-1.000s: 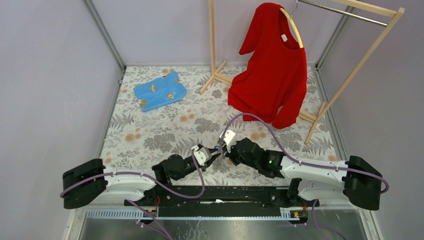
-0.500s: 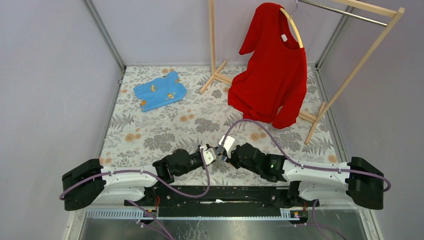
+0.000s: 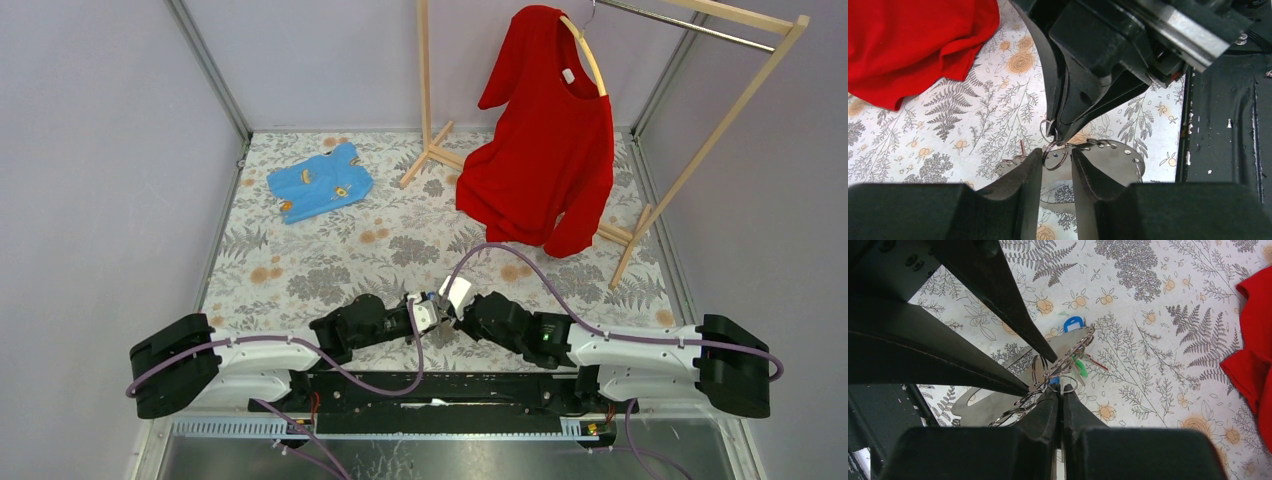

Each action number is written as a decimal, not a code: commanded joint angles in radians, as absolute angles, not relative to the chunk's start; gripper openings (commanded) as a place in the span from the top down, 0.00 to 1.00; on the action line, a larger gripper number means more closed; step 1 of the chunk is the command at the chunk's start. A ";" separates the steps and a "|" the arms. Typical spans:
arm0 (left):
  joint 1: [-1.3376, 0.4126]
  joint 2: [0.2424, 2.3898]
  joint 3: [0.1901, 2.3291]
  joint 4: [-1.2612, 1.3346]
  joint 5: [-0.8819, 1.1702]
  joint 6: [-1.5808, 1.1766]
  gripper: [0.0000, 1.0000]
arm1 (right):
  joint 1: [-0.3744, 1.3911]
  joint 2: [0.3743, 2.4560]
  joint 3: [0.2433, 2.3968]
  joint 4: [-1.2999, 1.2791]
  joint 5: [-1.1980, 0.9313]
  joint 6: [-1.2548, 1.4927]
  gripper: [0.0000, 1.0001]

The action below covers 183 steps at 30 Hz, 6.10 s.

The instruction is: Remove the keys from the keyring

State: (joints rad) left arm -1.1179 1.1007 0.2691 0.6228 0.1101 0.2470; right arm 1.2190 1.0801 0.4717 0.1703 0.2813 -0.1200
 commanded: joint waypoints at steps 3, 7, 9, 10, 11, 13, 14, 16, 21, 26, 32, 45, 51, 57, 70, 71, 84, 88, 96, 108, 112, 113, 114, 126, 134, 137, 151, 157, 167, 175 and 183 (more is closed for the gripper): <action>-1.112 1.133 0.308 0.664 0.145 0.227 0.73 | 1.235 1.047 0.472 0.226 0.324 -0.128 1.00; -1.112 1.144 0.306 0.680 0.141 0.218 0.82 | 1.237 1.040 0.468 0.223 0.328 -0.120 1.00; -1.112 1.146 0.304 0.685 0.141 0.211 0.85 | 1.240 1.037 0.466 0.224 0.330 -0.117 1.00; -1.112 1.146 0.301 0.693 0.140 0.205 0.88 | 1.241 1.035 0.465 0.225 0.330 -0.116 1.00; -1.112 1.147 0.297 0.702 0.140 0.200 0.90 | 1.241 1.035 0.463 0.225 0.331 -0.115 1.00; -1.112 1.150 0.294 0.708 0.142 0.186 0.94 | 1.243 1.037 0.464 0.224 0.333 -0.113 1.00; -1.112 1.151 0.291 0.715 0.143 0.180 0.96 | 1.243 1.036 0.464 0.224 0.334 -0.112 1.00; -1.112 1.153 0.288 0.719 0.143 0.170 1.00 | 1.243 1.035 0.465 0.223 0.337 -0.109 1.00; -1.112 1.136 0.256 0.763 0.081 0.115 1.00 | 1.243 1.014 0.445 0.214 0.352 -0.067 1.00; -1.112 1.109 0.192 0.878 0.029 0.051 1.00 | 1.243 0.995 0.420 0.217 0.350 -0.037 1.00; -1.112 1.105 0.161 0.949 0.014 0.026 1.00 | 1.243 1.018 0.412 0.227 0.345 -0.018 1.00; -1.112 1.073 0.143 0.920 -0.069 0.014 1.00 | 1.209 1.030 0.476 0.013 0.671 0.281 1.00; -1.112 1.082 0.156 0.903 -0.093 0.008 1.00 | 1.038 1.043 0.514 -0.136 0.579 0.486 0.83; -1.112 1.114 0.176 0.904 -0.071 0.010 1.00 | 1.023 1.014 0.570 -0.203 0.521 0.487 0.36; -1.112 1.209 0.182 0.985 -0.032 0.003 1.00 | 1.025 0.879 0.667 -0.163 0.120 0.344 0.27; -1.113 1.211 0.184 0.987 -0.031 -0.010 1.00 | 1.025 0.901 0.675 -0.162 0.090 0.337 0.29; -1.112 1.227 0.192 1.007 -0.042 -0.032 1.00 | 1.025 1.116 0.675 -0.087 0.007 0.356 0.55; -1.112 1.215 0.193 1.001 -0.062 -0.061 1.00 | 1.025 1.136 0.652 -0.065 0.014 0.410 0.85; -1.106 1.087 0.245 0.827 -0.220 -0.248 0.46 | 1.022 1.059 0.566 0.076 0.146 0.515 1.00; -0.699 0.849 0.344 0.314 -0.085 -0.969 0.30 | 1.006 0.950 0.419 0.508 0.394 0.955 1.00; -0.632 0.803 0.339 0.263 -0.061 -1.108 0.30 | 1.006 0.942 0.373 0.649 0.451 1.037 1.00; -0.622 0.803 0.330 0.280 -0.043 -1.137 0.31 | 1.006 0.944 0.365 0.683 0.458 1.055 1.00; -0.613 0.808 0.325 0.288 -0.028 -1.166 0.31 | 1.006 0.947 0.352 0.720 0.466 1.069 1.00; -0.604 1.038 0.260 0.838 0.177 -1.326 0.43 | 1.006 1.031 0.316 0.922 0.483 1.200 1.00; -0.604 1.134 0.285 0.943 0.247 -1.347 0.51 | 1.006 1.100 0.302 1.050 0.438 1.261 1.00; -0.604 1.144 0.310 0.941 0.265 -1.337 0.63 | 1.006 1.109 0.296 1.070 0.413 1.280 1.00; -0.415 1.117 0.799 -0.048 0.811 -0.859 1.00 | 1.006 0.739 0.202 0.778 0.286 0.869 0.39; -0.411 1.180 1.095 -0.525 0.923 -0.551 1.00 | 1.006 0.480 0.194 0.617 0.204 0.490 0.31; -0.534 1.199 1.272 -0.706 0.980 -0.480 1.00 | 1.008 0.466 0.150 0.815 -0.132 0.201 0.47; -0.608 1.204 1.332 -0.705 0.945 -0.552 1.00 | 1.045 0.427 0.165 0.770 -0.241 0.098 0.54; -0.668 1.234 1.420 -0.706 0.936 -0.625 1.00 | 1.117 0.362 0.194 0.678 -0.245 -0.009 0.59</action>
State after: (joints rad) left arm -0.6441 1.2243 1.3388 -0.7322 0.9302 -0.5724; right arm 1.0828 0.3763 0.1474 0.6941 -0.2214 0.0765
